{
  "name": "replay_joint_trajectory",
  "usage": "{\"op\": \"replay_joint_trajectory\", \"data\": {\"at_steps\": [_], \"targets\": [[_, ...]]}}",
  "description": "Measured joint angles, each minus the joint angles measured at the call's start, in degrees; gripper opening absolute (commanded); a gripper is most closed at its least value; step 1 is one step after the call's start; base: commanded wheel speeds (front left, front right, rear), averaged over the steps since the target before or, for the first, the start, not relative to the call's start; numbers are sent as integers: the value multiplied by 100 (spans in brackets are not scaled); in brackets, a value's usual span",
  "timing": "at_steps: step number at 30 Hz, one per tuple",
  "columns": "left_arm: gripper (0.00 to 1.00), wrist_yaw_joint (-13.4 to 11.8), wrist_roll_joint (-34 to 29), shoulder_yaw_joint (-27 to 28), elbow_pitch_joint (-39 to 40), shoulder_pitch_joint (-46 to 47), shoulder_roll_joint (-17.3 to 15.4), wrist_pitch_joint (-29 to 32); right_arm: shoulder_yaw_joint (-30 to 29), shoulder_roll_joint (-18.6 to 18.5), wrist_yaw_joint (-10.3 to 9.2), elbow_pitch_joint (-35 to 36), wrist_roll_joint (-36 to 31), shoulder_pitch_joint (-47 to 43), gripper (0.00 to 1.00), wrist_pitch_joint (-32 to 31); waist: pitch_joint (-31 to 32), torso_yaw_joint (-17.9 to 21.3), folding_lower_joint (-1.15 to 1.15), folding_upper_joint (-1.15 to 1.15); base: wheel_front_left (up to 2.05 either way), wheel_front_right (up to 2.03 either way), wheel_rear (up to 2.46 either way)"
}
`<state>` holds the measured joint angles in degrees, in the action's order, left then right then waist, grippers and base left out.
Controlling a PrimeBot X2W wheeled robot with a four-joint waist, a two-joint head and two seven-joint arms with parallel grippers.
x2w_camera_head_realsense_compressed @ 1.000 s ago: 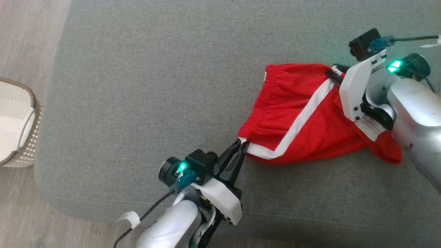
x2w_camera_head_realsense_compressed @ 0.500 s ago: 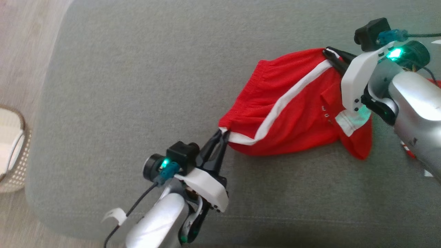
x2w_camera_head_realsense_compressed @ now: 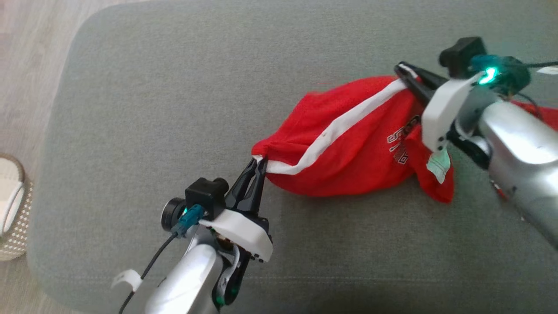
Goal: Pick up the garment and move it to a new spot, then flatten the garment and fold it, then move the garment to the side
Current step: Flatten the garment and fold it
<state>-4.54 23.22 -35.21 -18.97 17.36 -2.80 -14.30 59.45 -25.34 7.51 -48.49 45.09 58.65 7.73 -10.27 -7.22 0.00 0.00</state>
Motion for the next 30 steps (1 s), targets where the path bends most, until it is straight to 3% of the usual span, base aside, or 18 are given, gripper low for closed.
{"op": "replay_joint_trajectory", "data": {"at_steps": [6,12,22,30], "targets": [[0,-124,-64,53,-164,-108,-1,0,187,348,0,-172,-136,-257,0,-55,-47,-123,0,0,0,0,0],[0,-162,-64,96,-254,-188,-1,0,166,325,0,-214,-215,-780,0,-3,19,-86,0,0,0,0,0],[0,-201,-102,485,-65,-477,3,0,-935,-45,0,450,-232,-917,0,461,422,283,0,0,0,0,0],[0,-89,54,837,579,-536,8,0,-2030,-108,0,1229,-737,-1355,0,488,835,599,0,0,0,0,0]]}}
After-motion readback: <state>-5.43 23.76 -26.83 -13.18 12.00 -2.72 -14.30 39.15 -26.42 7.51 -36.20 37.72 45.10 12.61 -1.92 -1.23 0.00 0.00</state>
